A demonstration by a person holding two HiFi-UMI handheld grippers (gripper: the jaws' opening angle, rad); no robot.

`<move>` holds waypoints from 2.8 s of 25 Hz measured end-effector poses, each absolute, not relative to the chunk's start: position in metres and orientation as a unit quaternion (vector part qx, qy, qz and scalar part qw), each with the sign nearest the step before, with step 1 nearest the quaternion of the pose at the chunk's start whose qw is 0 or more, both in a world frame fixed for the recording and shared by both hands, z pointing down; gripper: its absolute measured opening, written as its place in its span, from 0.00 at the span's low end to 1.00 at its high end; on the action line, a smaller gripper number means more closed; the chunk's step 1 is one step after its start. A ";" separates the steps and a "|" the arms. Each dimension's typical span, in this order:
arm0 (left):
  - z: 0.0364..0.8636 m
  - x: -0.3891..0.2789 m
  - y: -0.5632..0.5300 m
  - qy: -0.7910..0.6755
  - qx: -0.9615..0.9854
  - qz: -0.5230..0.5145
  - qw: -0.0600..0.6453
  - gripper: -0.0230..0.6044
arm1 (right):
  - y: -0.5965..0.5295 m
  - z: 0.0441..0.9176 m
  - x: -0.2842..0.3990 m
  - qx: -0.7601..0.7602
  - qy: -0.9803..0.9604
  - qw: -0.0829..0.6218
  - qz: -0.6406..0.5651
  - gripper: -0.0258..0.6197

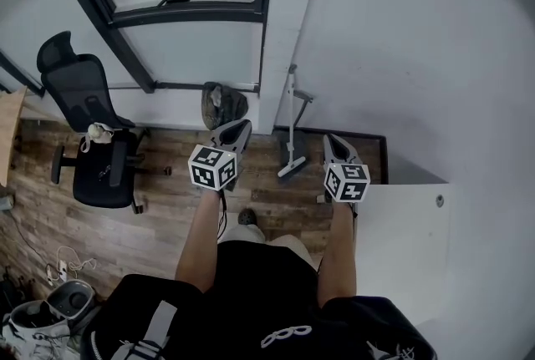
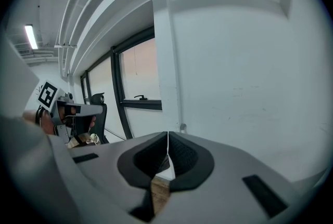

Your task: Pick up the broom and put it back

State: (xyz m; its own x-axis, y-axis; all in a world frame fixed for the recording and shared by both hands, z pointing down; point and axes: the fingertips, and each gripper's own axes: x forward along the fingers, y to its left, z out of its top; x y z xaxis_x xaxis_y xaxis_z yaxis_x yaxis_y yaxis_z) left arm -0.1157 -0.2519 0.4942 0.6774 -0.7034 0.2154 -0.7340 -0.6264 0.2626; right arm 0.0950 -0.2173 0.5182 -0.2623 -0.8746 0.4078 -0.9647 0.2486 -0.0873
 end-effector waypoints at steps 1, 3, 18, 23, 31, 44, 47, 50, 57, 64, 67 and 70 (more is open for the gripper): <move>0.495 -0.113 -0.253 -0.400 0.900 0.046 0.167 0.07 | -0.218 0.520 0.097 0.590 -0.778 0.140 0.163 0.08; 0.497 -0.108 -0.254 -0.402 0.899 0.049 0.168 0.07 | -0.222 0.523 0.102 0.588 -0.780 0.138 0.167 0.08; 0.478 -0.046 -0.298 -0.446 0.879 0.057 0.159 0.07 | -0.295 0.518 0.144 0.531 -0.820 0.118 0.180 0.08; 0.484 -0.024 -0.313 -0.452 0.875 0.058 0.160 0.07 | -0.314 0.524 0.153 0.512 -0.830 0.106 0.193 0.08; 0.489 -0.002 -0.330 -0.458 0.872 0.058 0.165 0.07 | -0.332 0.531 0.176 0.506 -0.832 0.102 0.204 0.08; 0.499 0.006 -0.338 -0.459 0.869 0.067 0.171 0.07 | -0.350 0.540 0.177 0.494 -0.836 0.107 0.213 0.08; 0.500 0.003 -0.341 -0.461 0.868 0.067 0.170 0.07 | -0.353 0.543 0.173 0.491 -0.837 0.110 0.214 0.08; 0.501 -0.003 -0.344 -0.474 0.863 0.064 0.165 0.07 | -0.355 0.545 0.169 0.483 -0.841 0.111 0.217 0.08; 0.514 -0.019 -0.343 -0.488 0.852 0.064 0.178 0.07 | -0.360 0.554 0.148 0.453 -0.855 0.119 0.221 0.08; 0.540 -0.037 -0.350 -0.480 0.855 0.078 0.181 0.07 | -0.380 0.585 0.127 0.440 -0.862 0.144 0.206 0.09; 0.548 -0.044 -0.356 -0.474 0.857 0.072 0.189 0.07 | -0.388 0.603 0.120 0.427 -0.866 0.158 0.207 0.31; 0.557 -0.053 -0.366 -0.476 0.851 0.043 0.216 0.07 | -0.400 0.616 0.117 0.420 -0.868 0.172 0.201 0.34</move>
State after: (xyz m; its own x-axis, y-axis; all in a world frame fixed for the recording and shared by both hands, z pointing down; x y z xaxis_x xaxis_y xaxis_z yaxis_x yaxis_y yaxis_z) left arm -0.0531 -0.3662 0.5568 0.5423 -0.7922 0.2797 -0.8296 -0.4523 0.3274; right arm 0.1171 -0.4005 0.6158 -0.5880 -0.6604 0.4671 -0.7985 0.5662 -0.2047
